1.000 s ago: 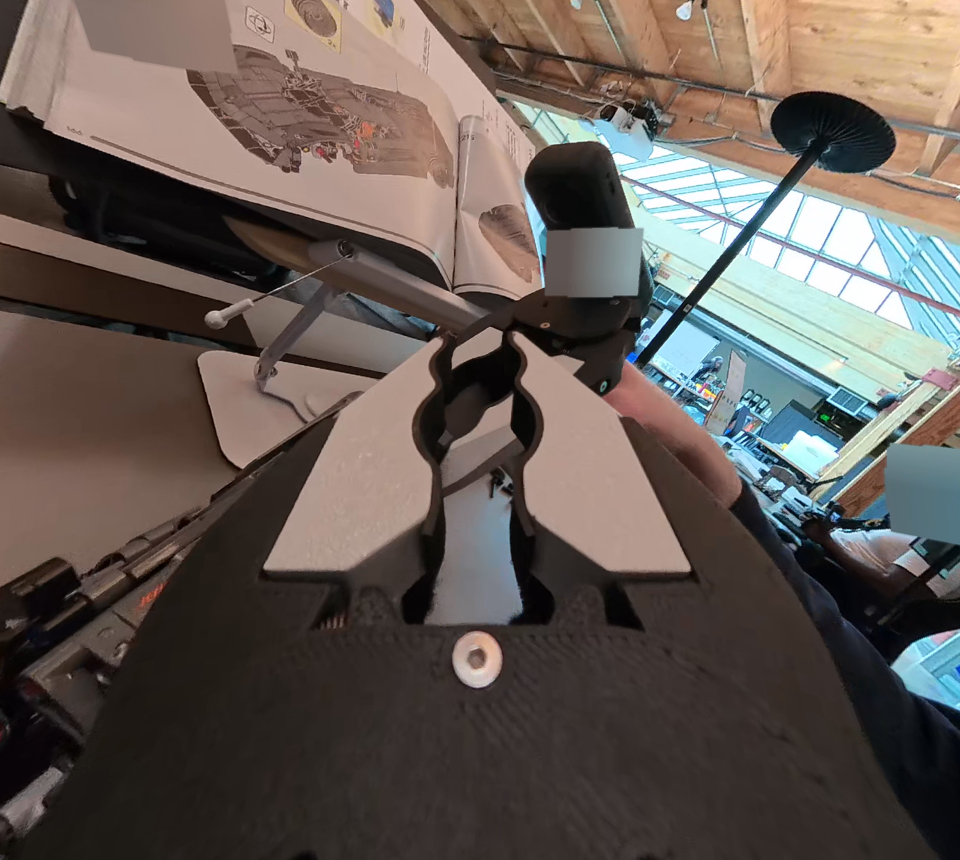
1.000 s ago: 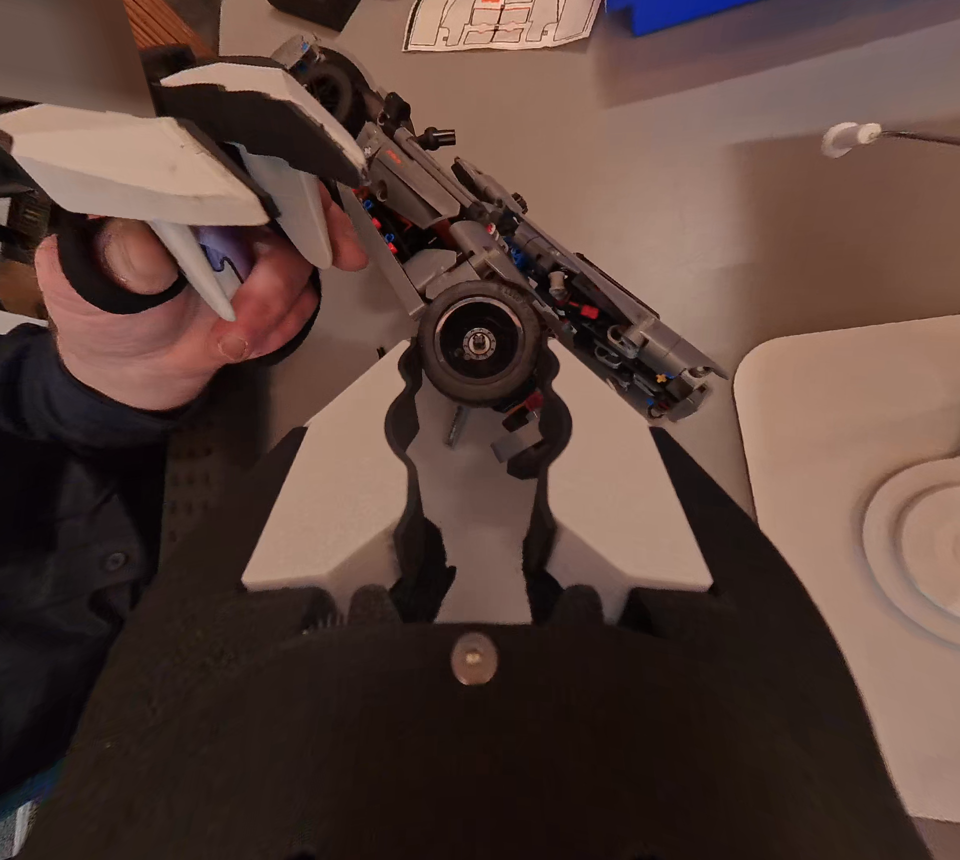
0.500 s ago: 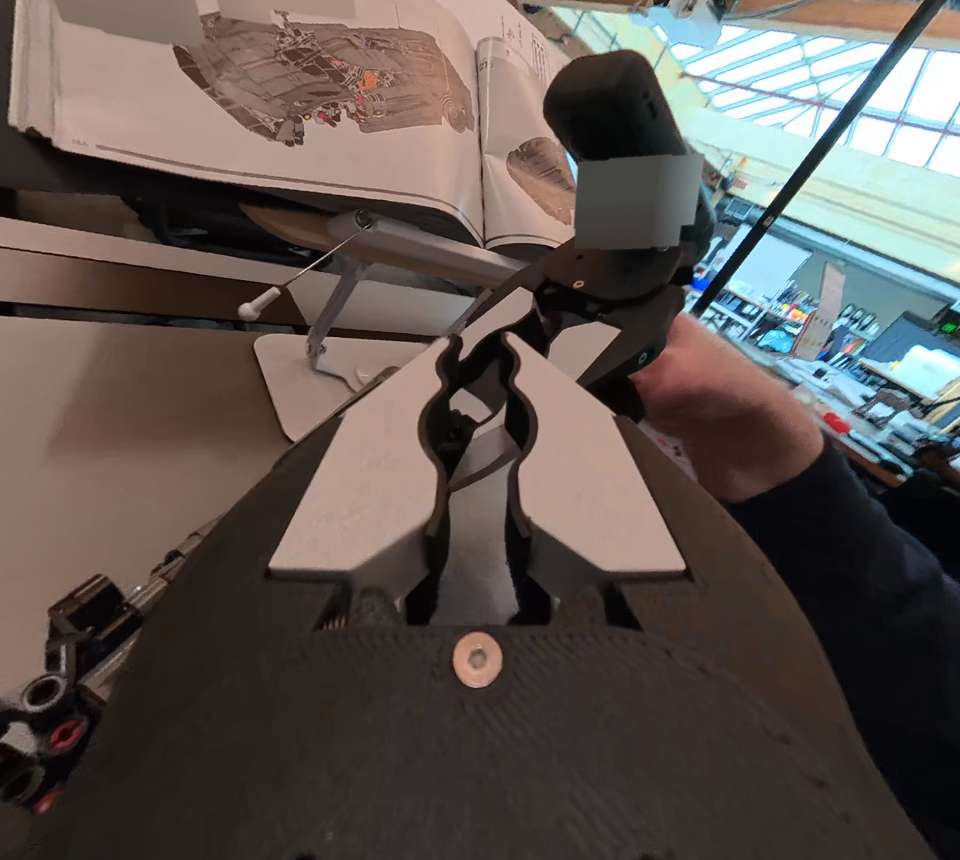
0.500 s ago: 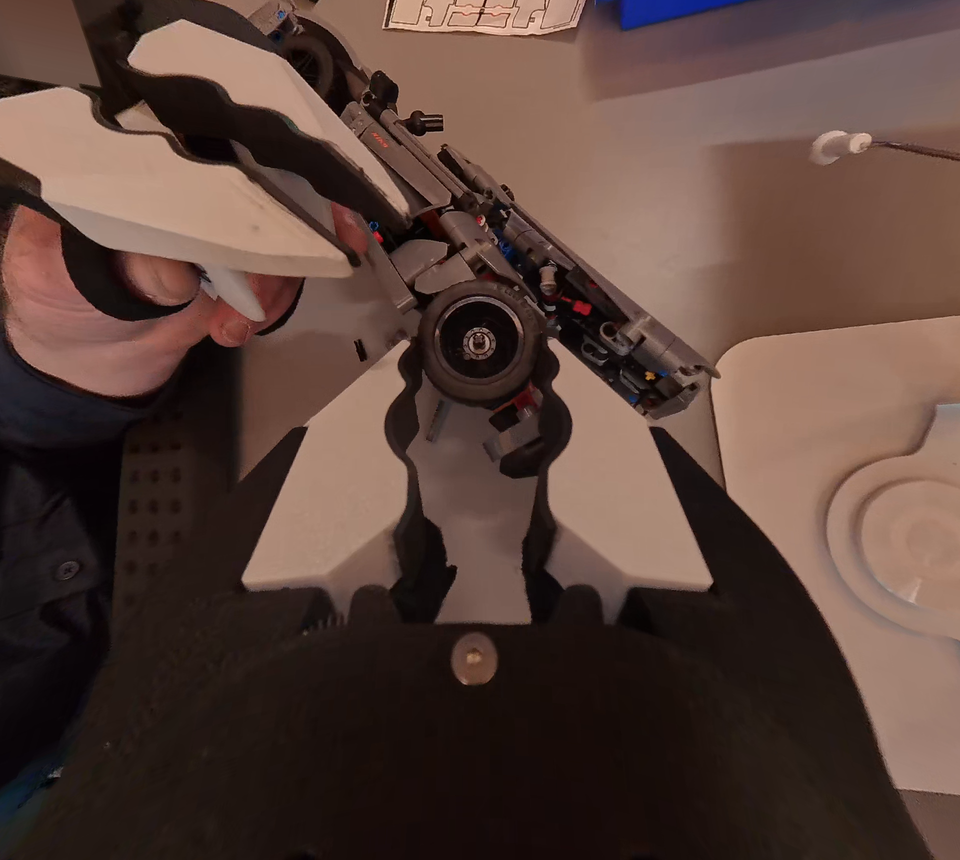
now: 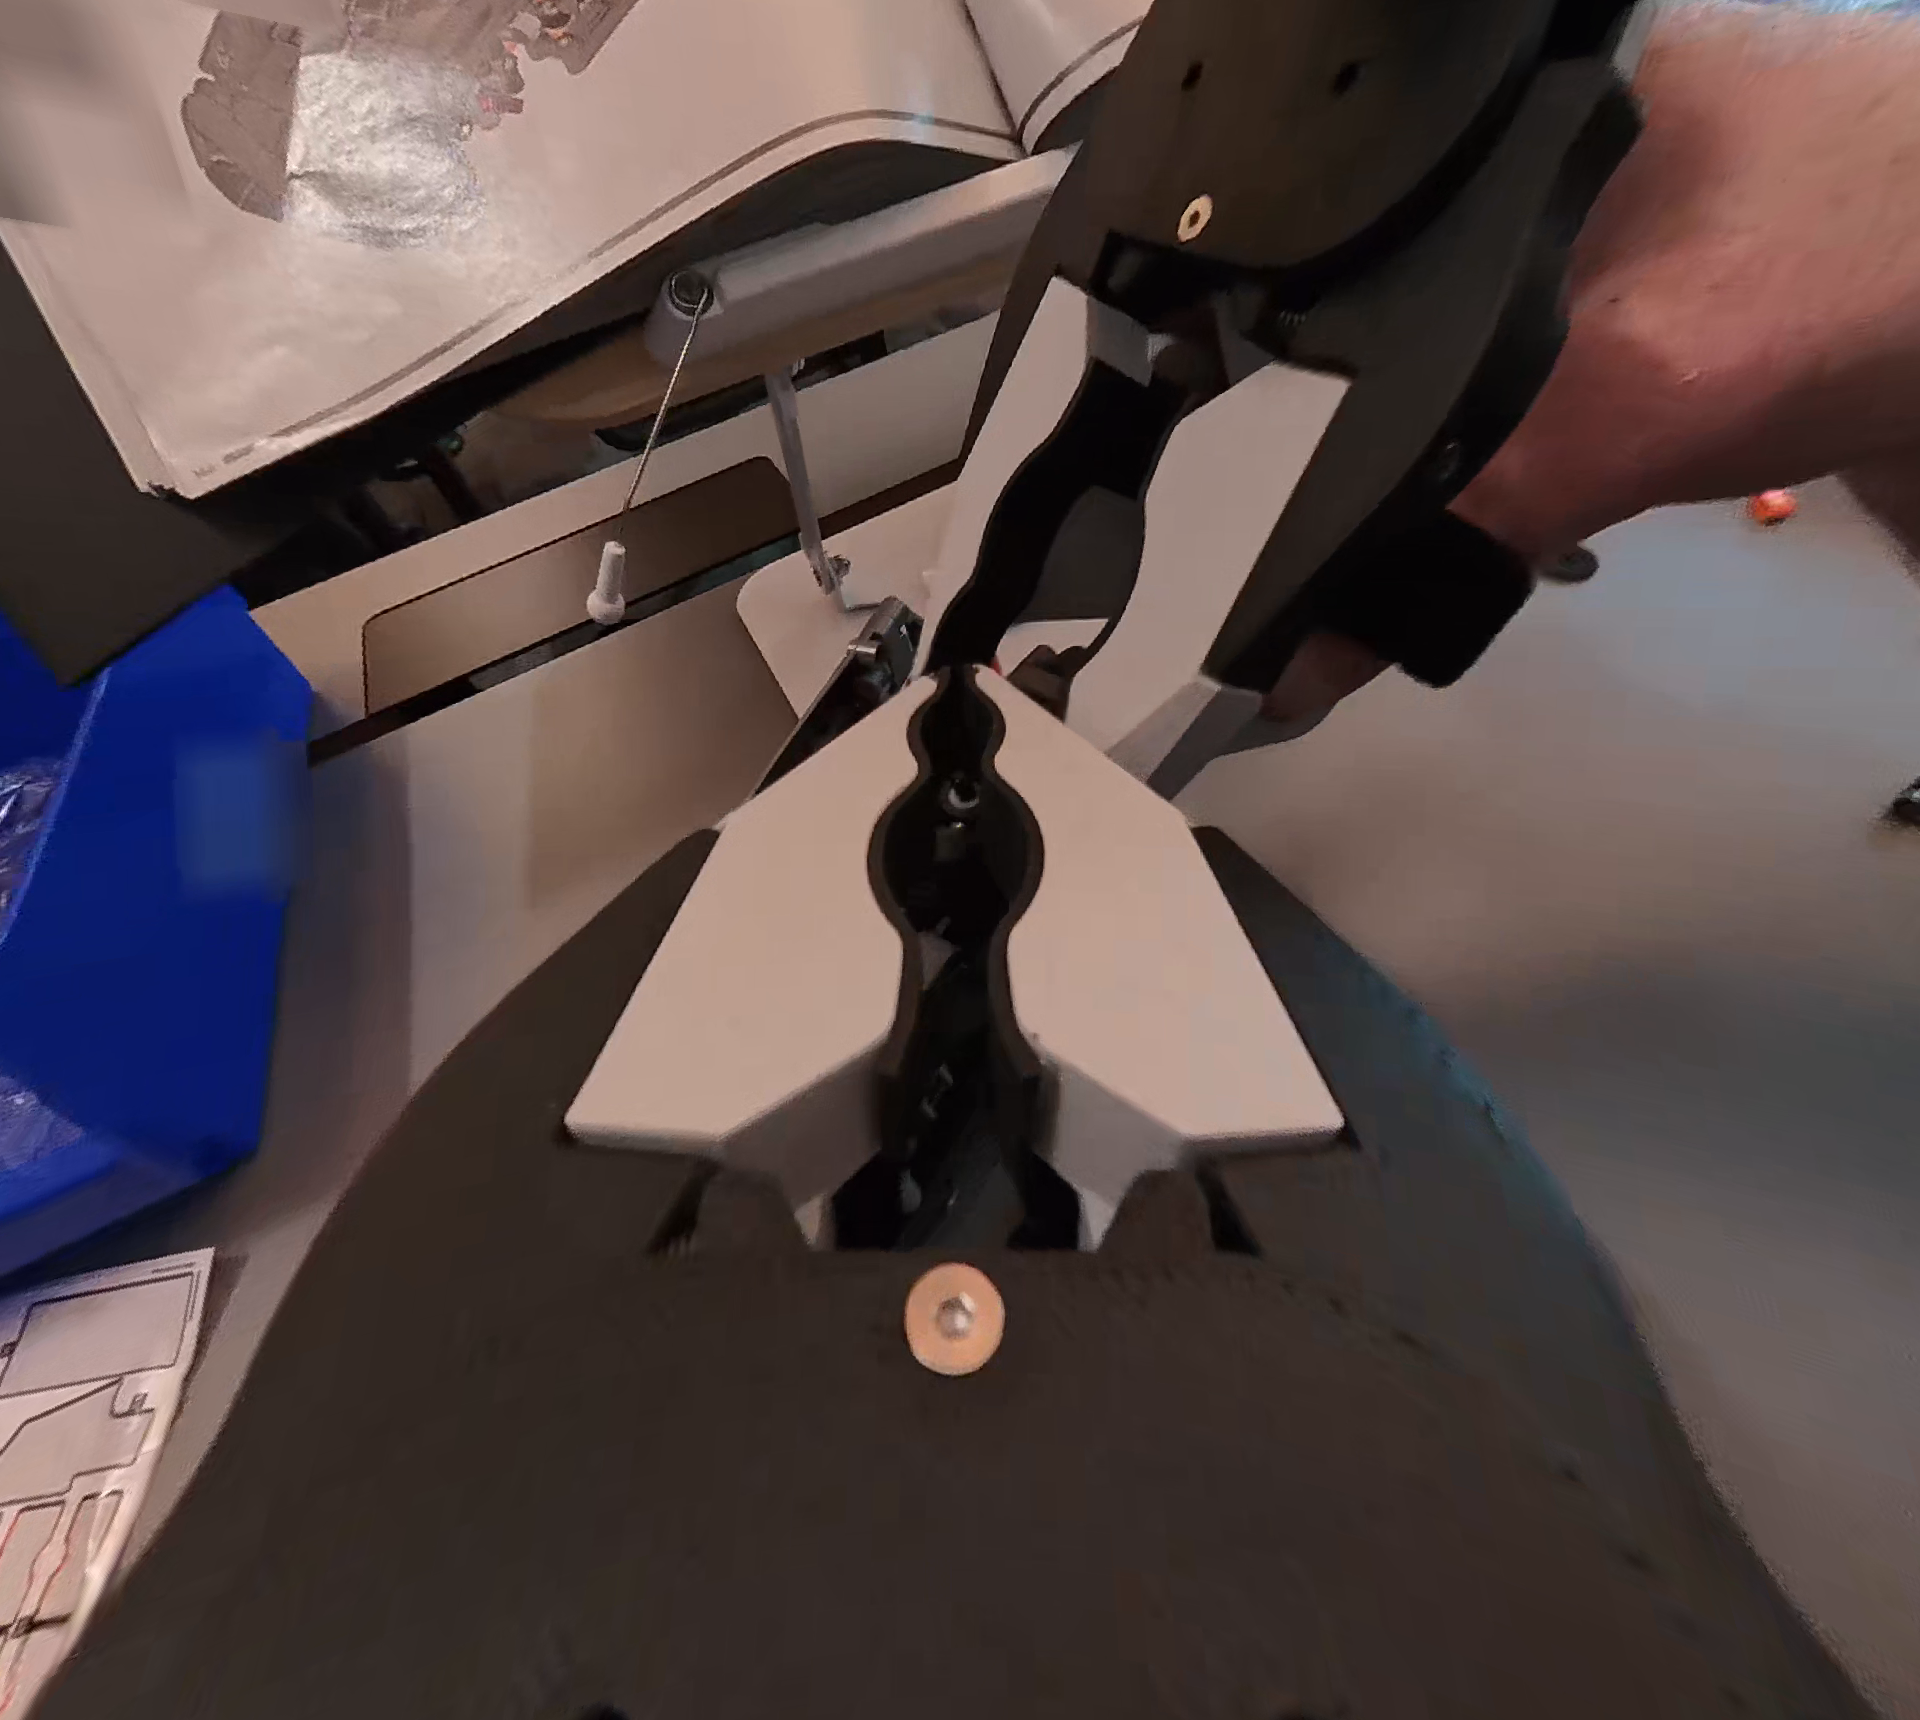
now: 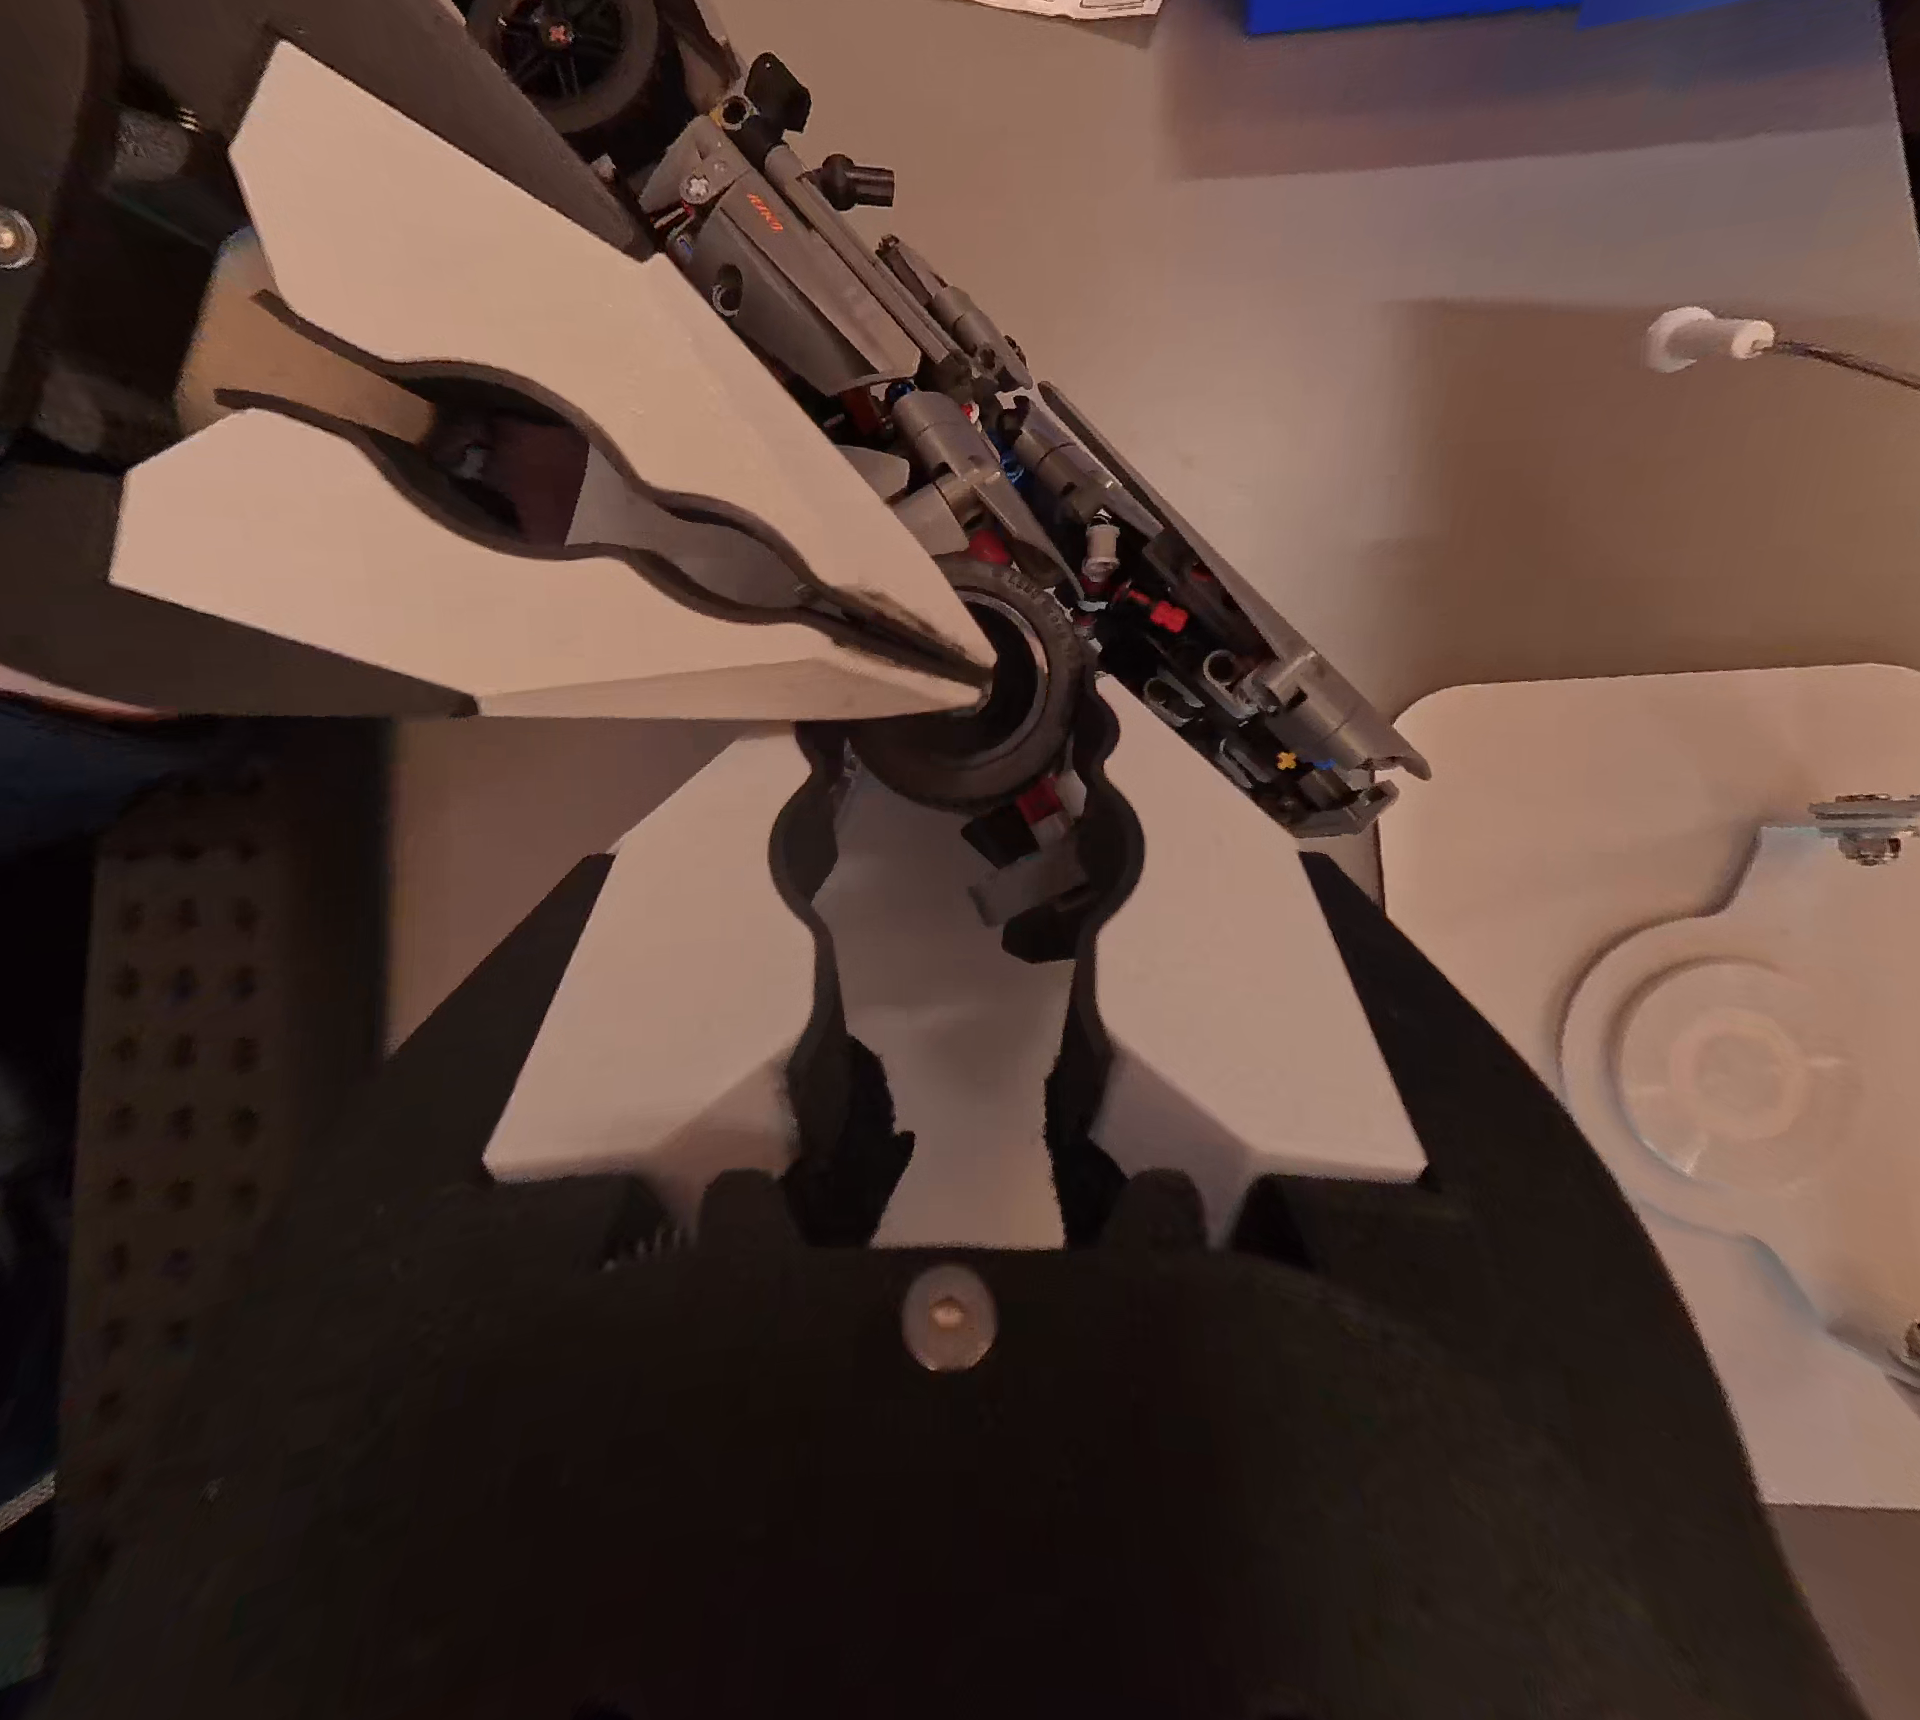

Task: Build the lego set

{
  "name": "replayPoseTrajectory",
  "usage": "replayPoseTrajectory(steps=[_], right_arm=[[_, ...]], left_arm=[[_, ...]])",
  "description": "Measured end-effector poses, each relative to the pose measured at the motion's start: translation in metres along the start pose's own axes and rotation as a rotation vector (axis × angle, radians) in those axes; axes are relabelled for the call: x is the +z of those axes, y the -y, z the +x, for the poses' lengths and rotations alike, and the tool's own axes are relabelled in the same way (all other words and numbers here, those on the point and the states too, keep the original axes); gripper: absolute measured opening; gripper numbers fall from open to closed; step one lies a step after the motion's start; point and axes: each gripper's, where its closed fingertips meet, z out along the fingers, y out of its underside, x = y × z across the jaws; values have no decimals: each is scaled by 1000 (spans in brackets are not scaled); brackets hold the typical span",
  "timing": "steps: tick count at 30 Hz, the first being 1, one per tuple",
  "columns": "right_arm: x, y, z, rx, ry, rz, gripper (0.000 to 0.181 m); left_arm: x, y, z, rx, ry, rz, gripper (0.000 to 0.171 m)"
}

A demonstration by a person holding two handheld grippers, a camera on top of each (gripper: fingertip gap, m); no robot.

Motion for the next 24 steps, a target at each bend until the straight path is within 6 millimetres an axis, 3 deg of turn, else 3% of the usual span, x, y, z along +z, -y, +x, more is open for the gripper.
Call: replayPoseTrajectory(steps=[10,17,24], right_arm=[[-16,13,-6,-9,48,105,51],[-27,22,-6,-63,26,177,0],[-10,14,-6,-87,-12,90,0]], left_arm=[[-1,0,-9,-8,17,24,0],[-3,0,-15,-24,40,37,0],[-3,1,-14,-51,29,49,0]])
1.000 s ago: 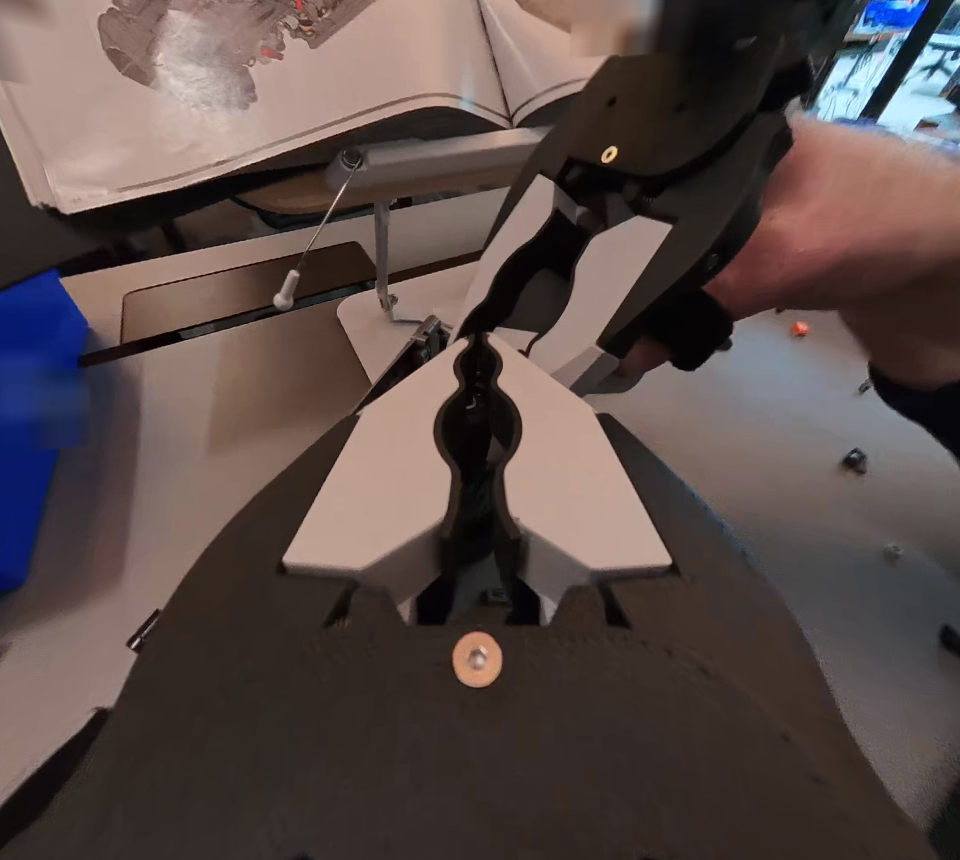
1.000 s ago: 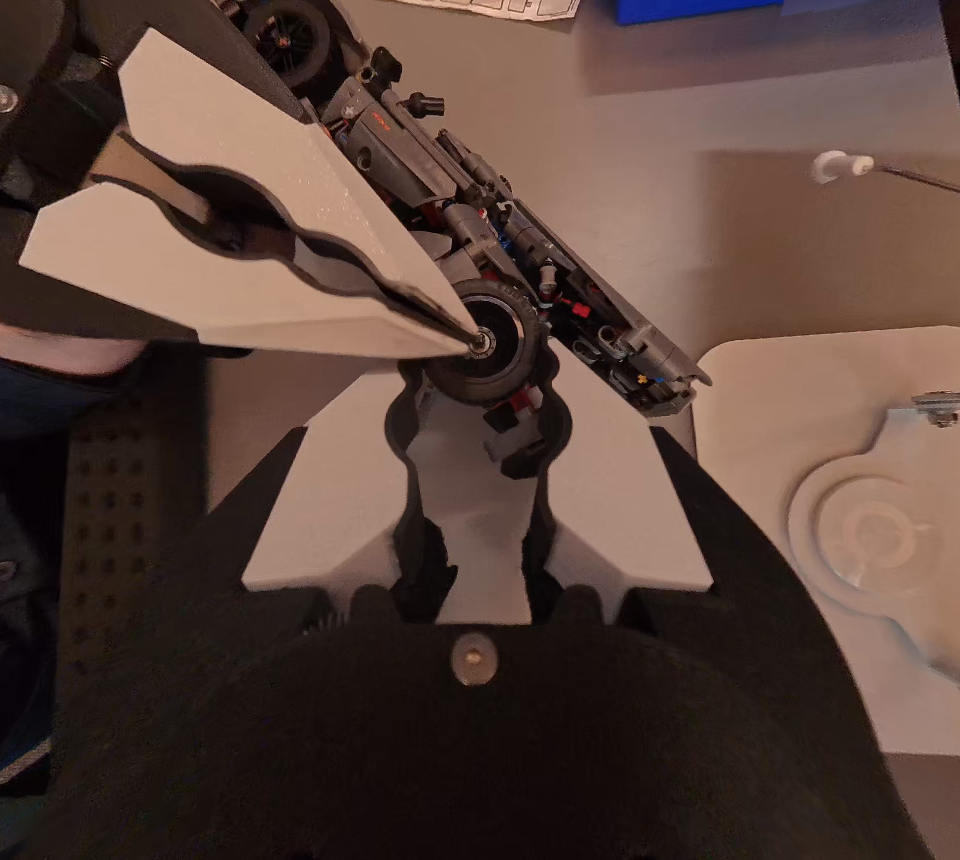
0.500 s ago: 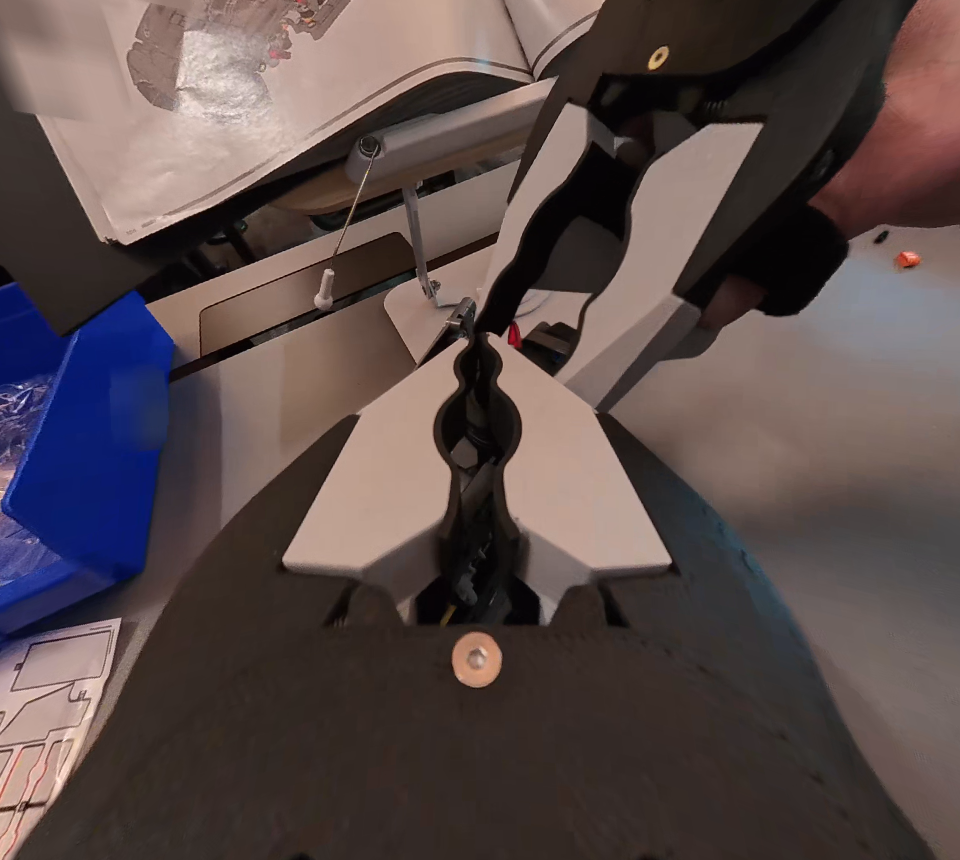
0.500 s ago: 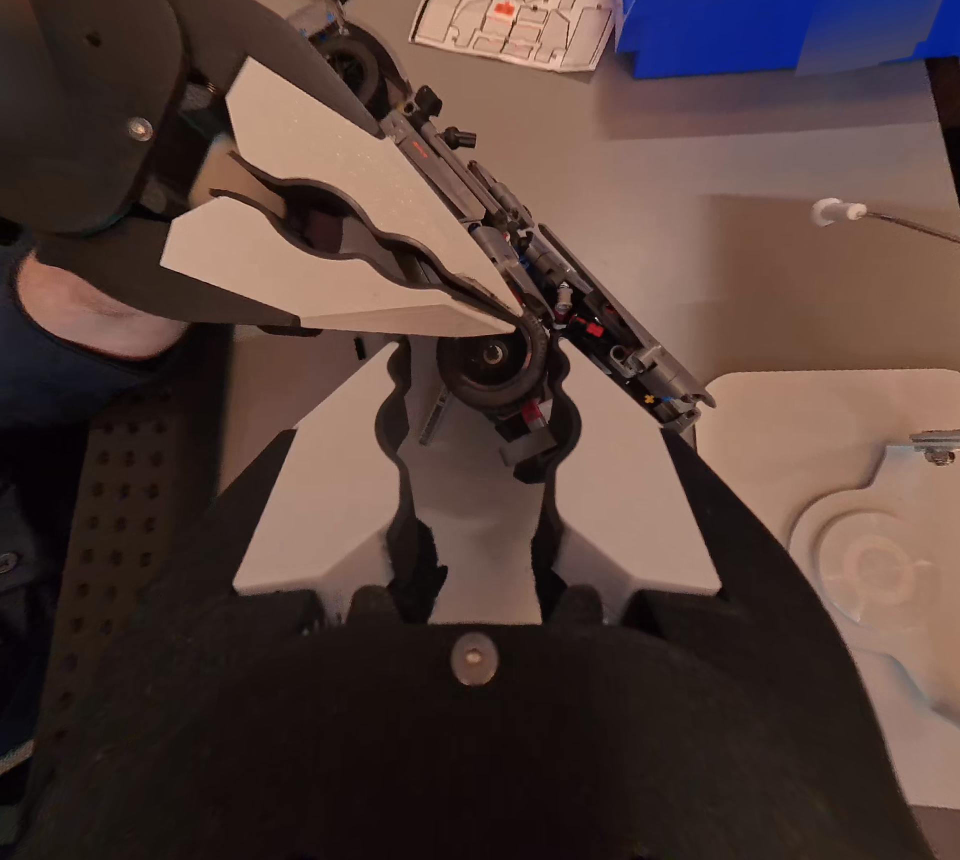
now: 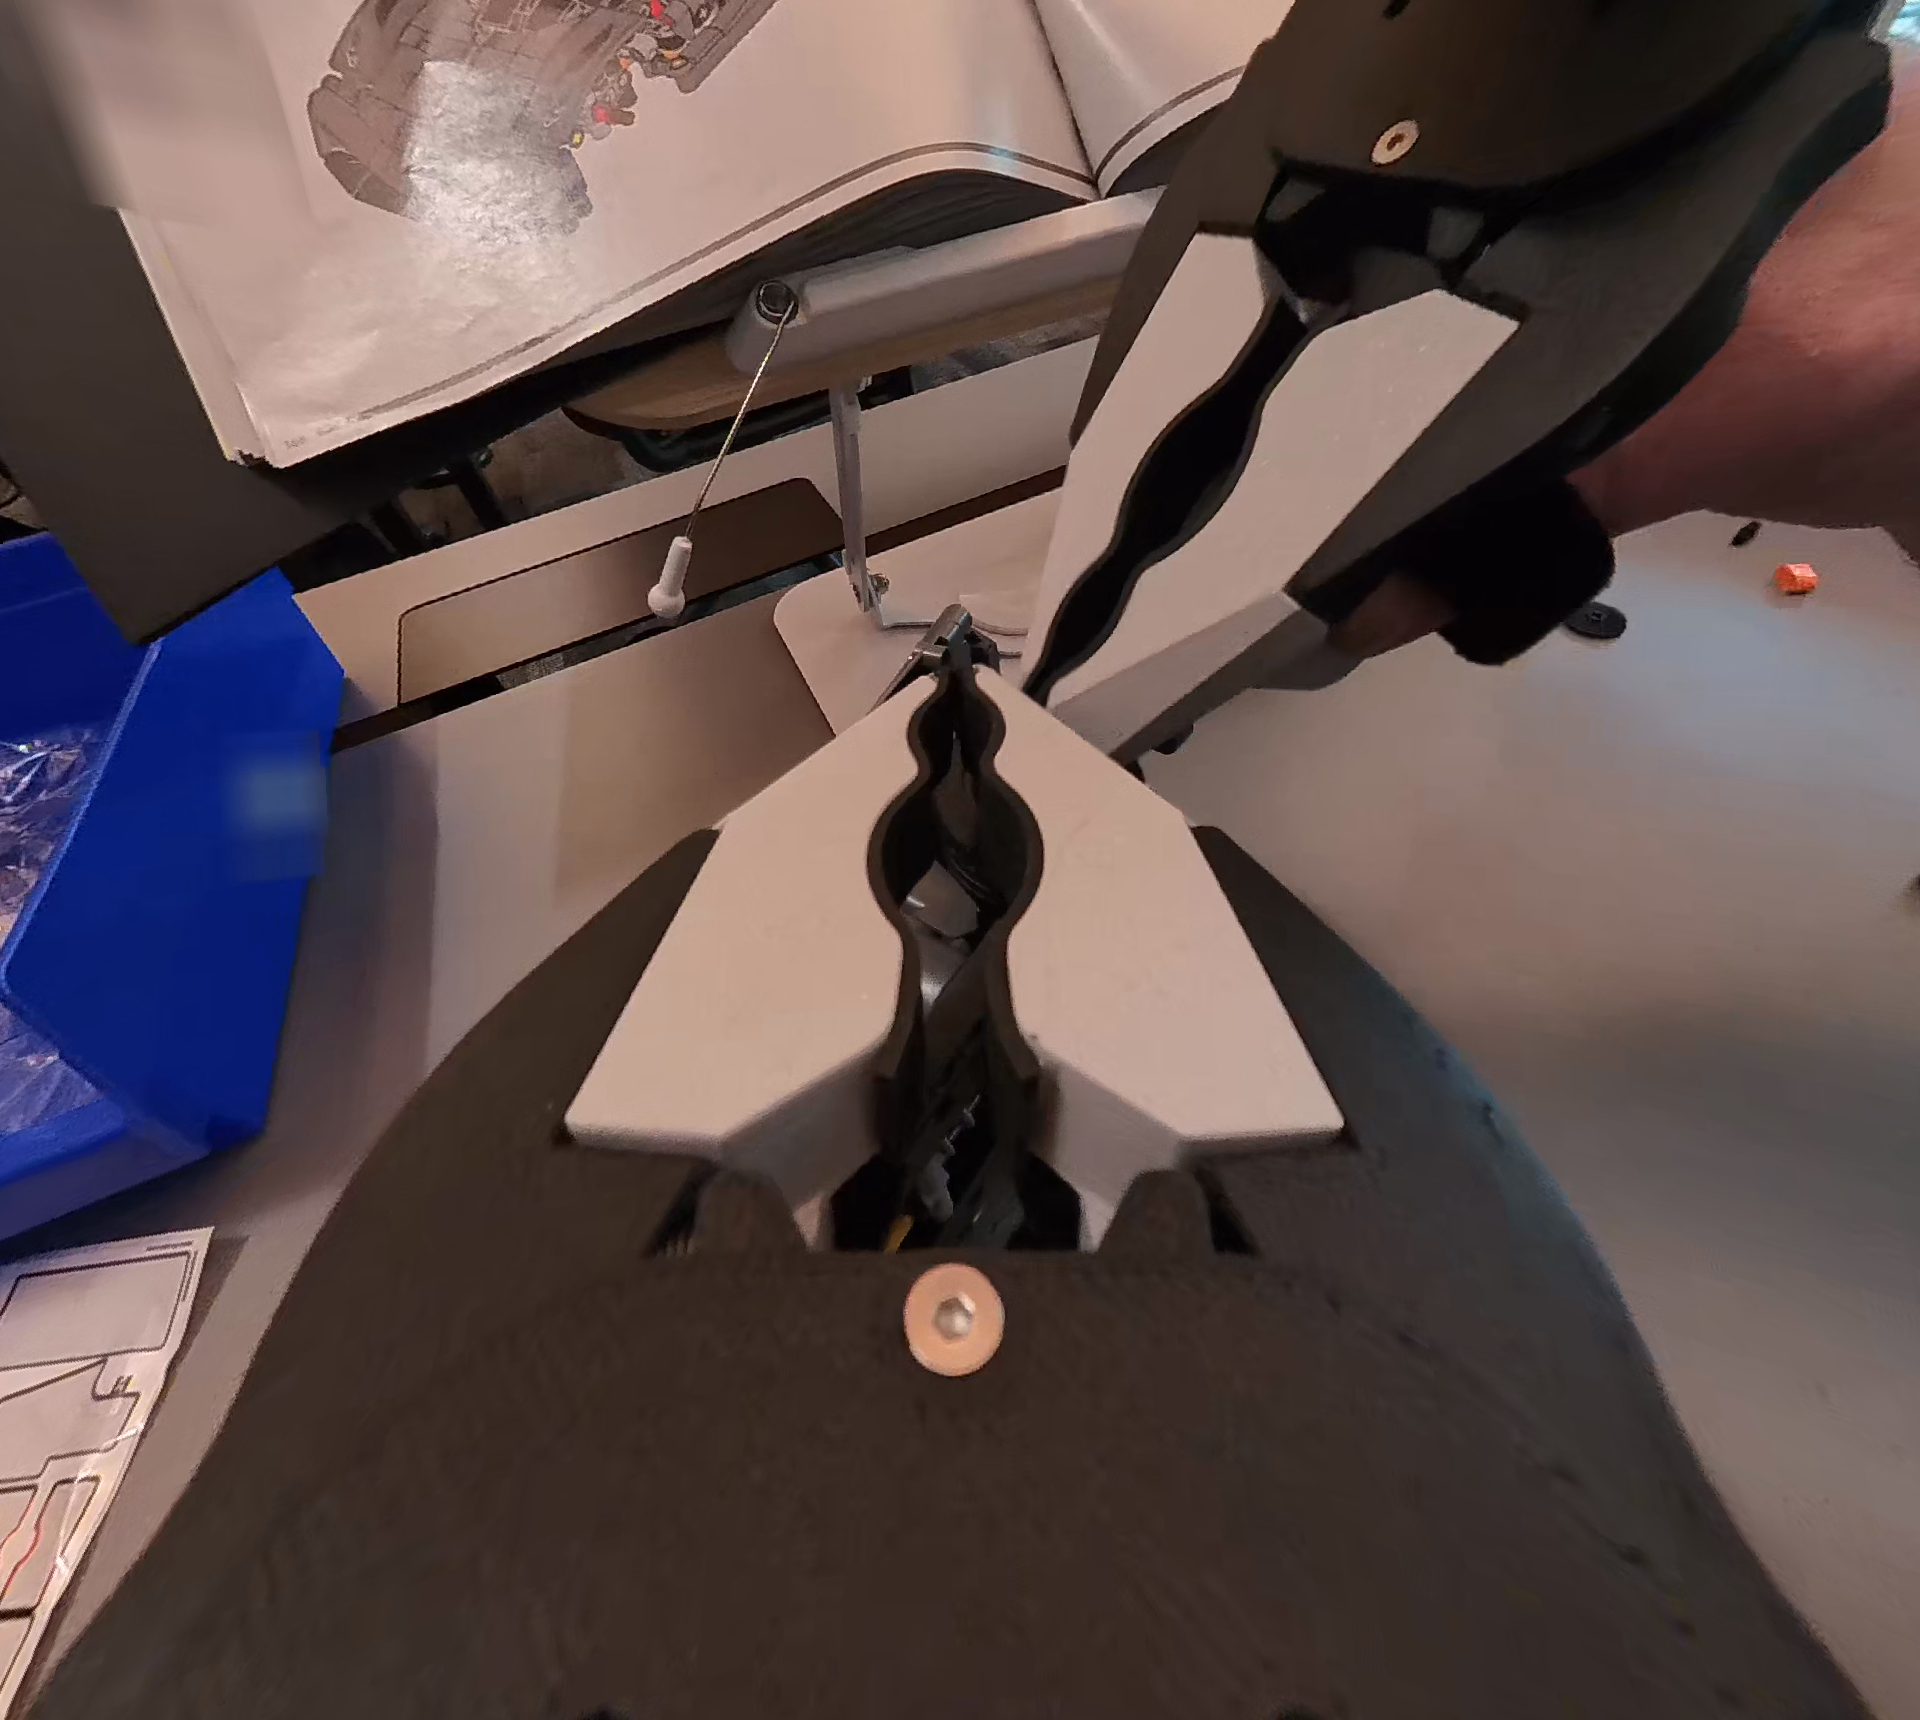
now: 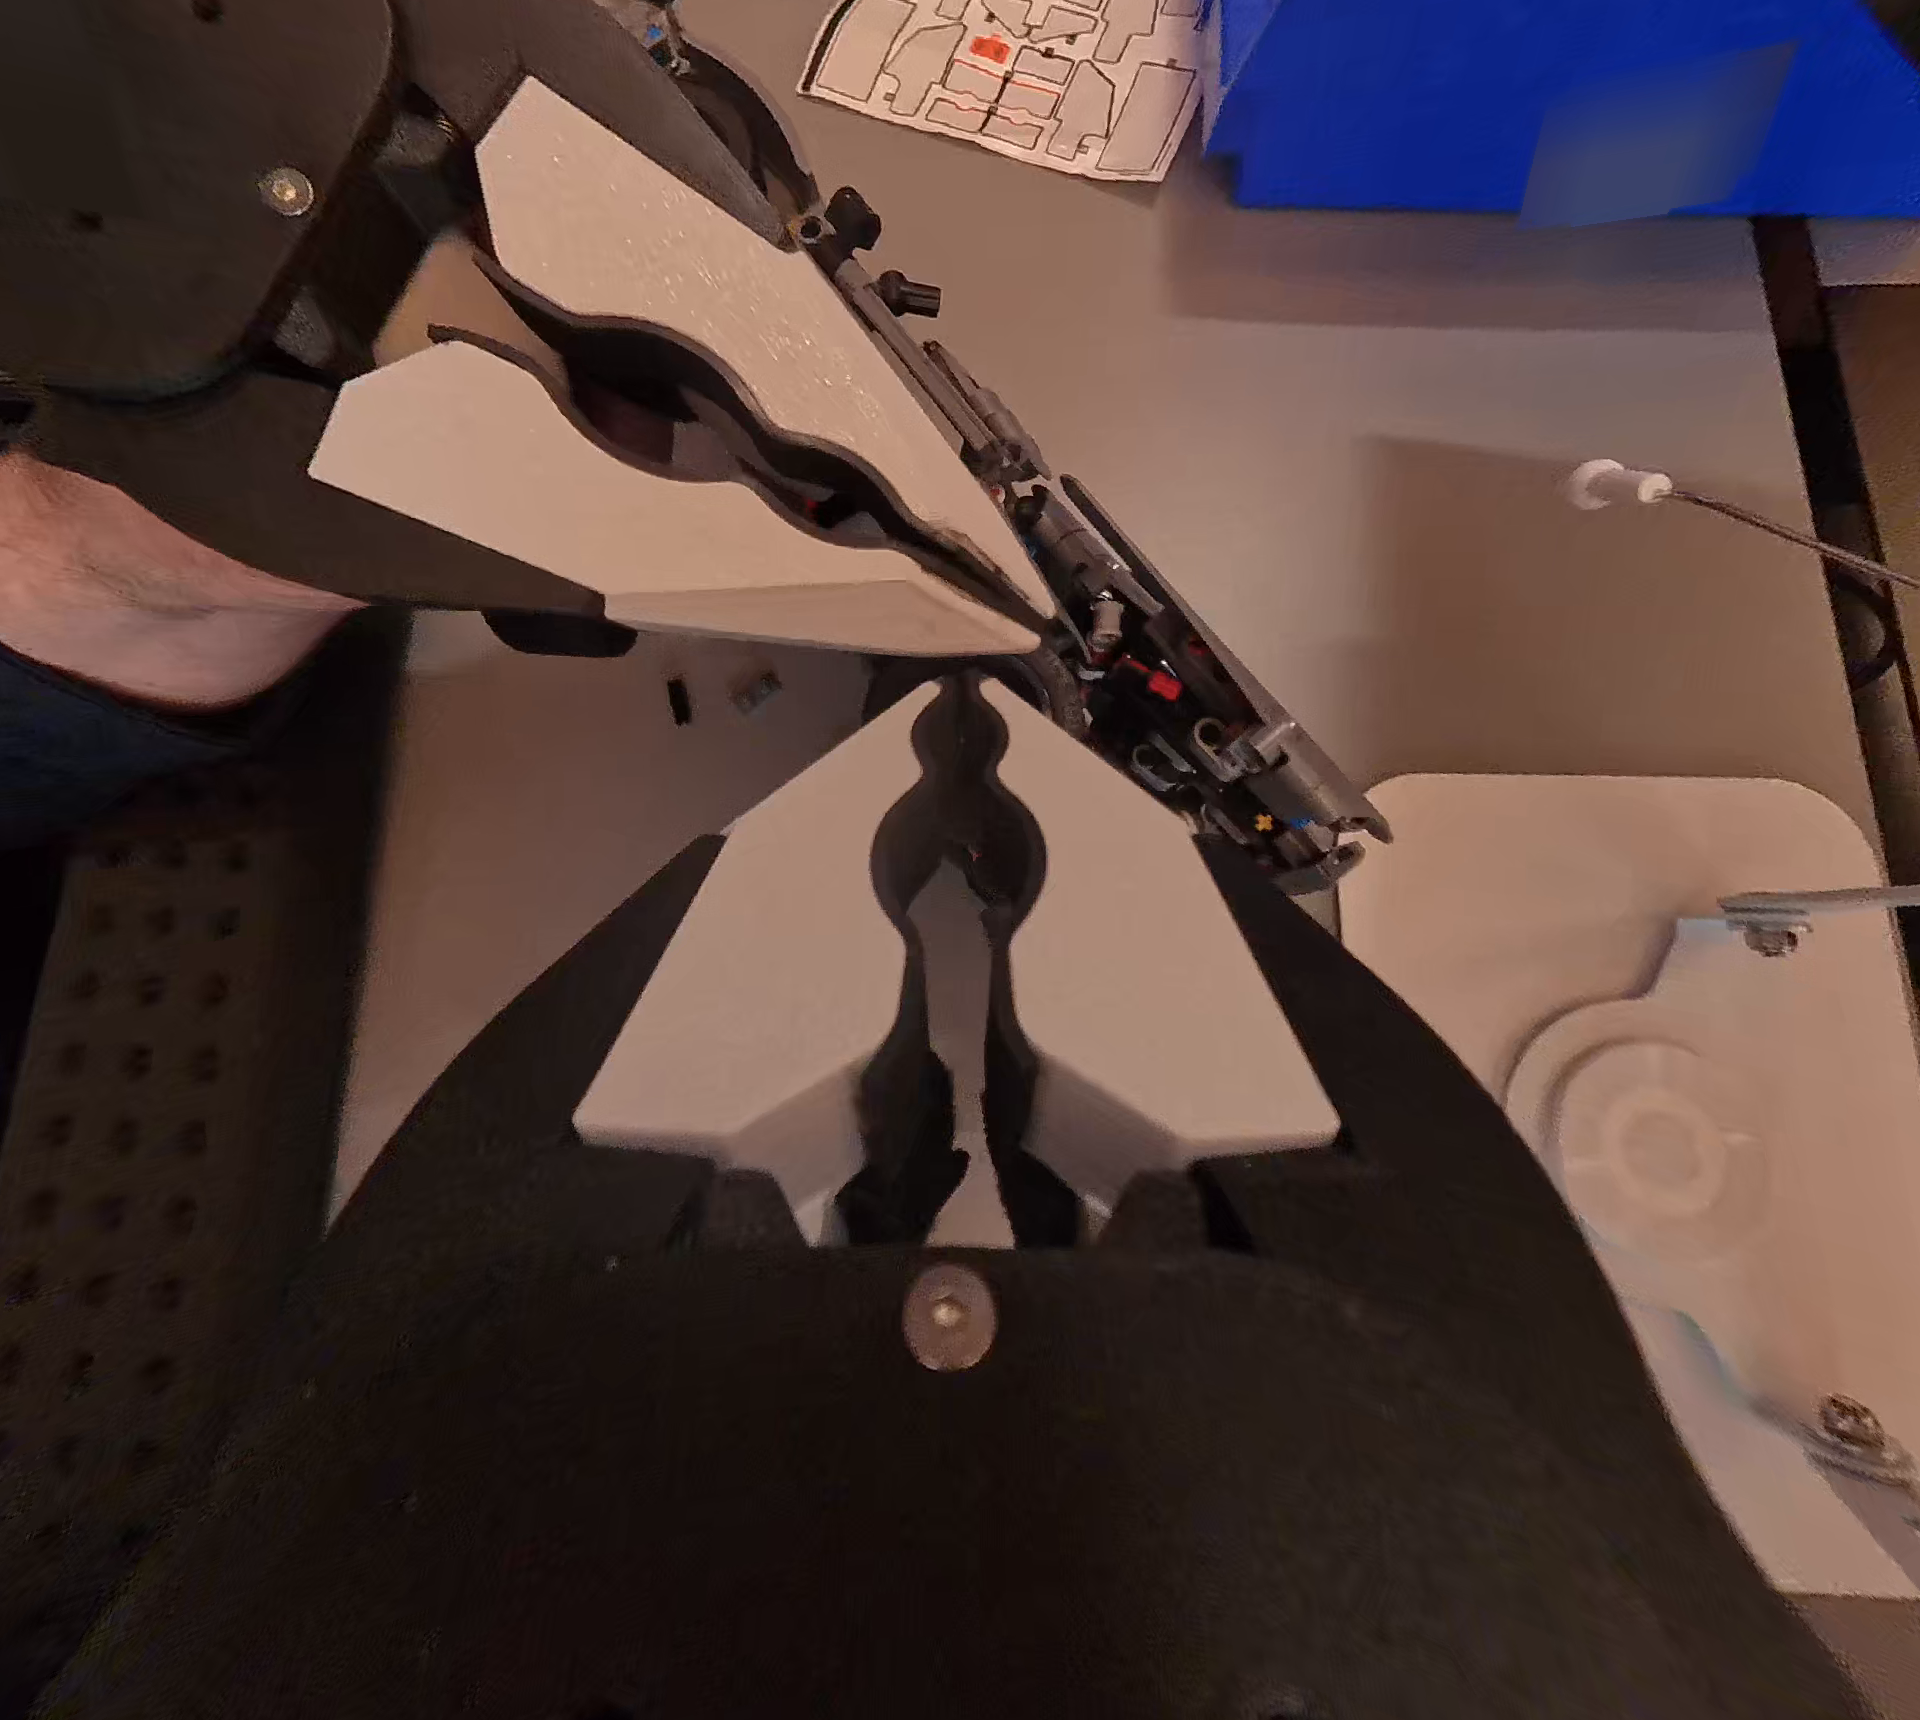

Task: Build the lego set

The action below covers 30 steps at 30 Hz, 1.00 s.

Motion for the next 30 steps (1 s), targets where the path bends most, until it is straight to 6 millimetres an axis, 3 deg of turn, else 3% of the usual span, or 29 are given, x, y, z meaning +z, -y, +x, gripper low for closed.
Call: replayPoseTrajectory(steps=[30], right_arm=[[-2,-6,4,80,16,-3,0]], left_arm=[[2,1,5,17,-11,1,0]])
